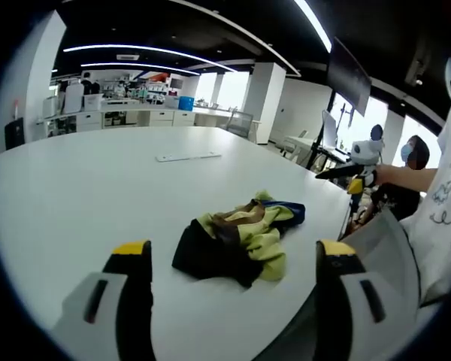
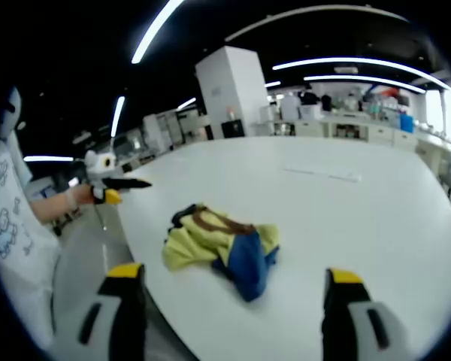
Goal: Fold the garment on the visible template until the final outline fits inside the template.
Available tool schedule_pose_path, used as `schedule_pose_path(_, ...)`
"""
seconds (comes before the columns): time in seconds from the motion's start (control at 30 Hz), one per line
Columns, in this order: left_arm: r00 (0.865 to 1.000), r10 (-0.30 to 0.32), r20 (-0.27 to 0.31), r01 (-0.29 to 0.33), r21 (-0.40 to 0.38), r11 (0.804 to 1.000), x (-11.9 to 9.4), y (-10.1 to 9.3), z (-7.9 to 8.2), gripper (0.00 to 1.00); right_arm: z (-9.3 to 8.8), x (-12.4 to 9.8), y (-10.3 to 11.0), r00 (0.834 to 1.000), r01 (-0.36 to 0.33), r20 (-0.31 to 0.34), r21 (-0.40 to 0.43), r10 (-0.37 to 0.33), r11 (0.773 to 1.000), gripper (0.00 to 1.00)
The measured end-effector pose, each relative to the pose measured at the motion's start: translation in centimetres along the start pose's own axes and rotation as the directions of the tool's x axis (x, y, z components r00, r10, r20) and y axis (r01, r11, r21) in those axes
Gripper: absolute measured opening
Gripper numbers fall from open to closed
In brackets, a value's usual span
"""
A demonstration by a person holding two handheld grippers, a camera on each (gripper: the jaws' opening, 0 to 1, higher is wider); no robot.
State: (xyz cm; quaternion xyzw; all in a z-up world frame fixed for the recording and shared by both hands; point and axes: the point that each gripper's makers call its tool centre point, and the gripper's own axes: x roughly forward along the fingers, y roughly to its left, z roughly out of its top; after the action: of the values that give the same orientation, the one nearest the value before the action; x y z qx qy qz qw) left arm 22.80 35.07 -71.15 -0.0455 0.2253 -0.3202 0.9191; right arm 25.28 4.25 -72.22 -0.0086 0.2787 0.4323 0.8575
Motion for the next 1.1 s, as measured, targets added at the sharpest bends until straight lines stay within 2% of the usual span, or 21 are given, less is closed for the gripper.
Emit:
schedule_pose_path(0.77,1.000,-0.004,-0.003,0.004,0.006,1.000,0.13,0.02,0.22,0.88,-0.47,-0.02,0.49,1.000,0.013,-0.003,0.005,-0.013,1.000,0.98)
schedule_pose_path(1.1,1.000,-0.005,-0.003,0.005,0.001,1.000,0.17,0.10,0.15,0.88,-0.97,-0.32,0.01,1.000,0.018,-0.003,0.014,-0.018,1.000,0.98)
